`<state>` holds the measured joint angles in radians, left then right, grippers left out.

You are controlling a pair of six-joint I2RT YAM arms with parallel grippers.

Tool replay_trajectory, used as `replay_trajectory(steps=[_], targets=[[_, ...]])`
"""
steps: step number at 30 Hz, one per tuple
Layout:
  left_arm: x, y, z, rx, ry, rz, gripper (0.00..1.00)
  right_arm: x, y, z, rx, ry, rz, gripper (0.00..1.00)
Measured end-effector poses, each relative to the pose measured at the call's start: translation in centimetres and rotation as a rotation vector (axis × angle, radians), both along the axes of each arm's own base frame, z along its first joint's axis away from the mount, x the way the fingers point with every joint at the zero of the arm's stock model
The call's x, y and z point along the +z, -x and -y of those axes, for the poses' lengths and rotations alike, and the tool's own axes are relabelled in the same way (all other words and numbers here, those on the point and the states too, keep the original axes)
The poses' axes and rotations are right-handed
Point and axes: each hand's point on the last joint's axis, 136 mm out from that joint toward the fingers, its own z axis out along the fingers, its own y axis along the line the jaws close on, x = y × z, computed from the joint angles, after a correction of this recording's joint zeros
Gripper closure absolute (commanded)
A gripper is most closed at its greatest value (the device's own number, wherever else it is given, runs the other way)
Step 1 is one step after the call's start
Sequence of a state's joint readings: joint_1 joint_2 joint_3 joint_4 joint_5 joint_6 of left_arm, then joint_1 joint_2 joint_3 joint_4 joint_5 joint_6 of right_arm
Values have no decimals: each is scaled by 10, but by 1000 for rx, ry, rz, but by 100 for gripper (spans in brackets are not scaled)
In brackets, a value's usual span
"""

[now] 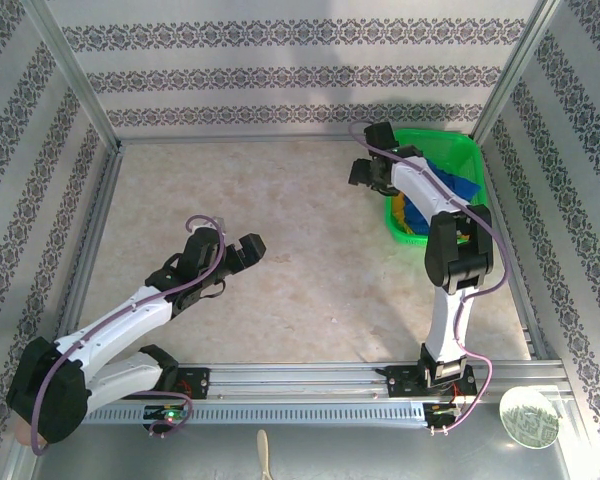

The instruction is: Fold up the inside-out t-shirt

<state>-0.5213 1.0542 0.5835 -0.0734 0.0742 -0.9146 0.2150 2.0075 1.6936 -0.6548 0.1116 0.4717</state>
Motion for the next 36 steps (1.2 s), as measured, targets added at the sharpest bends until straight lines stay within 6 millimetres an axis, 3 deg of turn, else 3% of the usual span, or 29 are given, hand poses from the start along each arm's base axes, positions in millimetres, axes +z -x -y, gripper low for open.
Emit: replay_trajectory(steps=[5, 9, 15, 19, 22, 30, 34, 36], targets=[[-1, 0, 2, -8, 9, -6, 1, -2, 0, 16, 16, 13, -20, 19], [-1, 1, 4, -15, 16, -11, 1, 3, 5, 17, 25, -28, -18, 20], [-1, 3, 7, -25, 32, -19, 1, 11, 43, -6, 79, -54, -32, 20], [2, 4, 10, -41, 42, -23, 1, 4, 76, -18, 101, -74, -57, 19], [11, 2, 14, -55, 57, -14, 1, -13, 88, -4, 63, -78, -90, 19], [21, 5, 19, -72, 65, -1, 1, -5, 81, 40, -43, -108, -48, 19], [20, 6, 20, -76, 61, -5, 1, 2, 81, 45, -50, -140, -38, 19], [20, 6, 20, -76, 61, -6, 1, 16, 83, 45, -50, -151, -5, 18]])
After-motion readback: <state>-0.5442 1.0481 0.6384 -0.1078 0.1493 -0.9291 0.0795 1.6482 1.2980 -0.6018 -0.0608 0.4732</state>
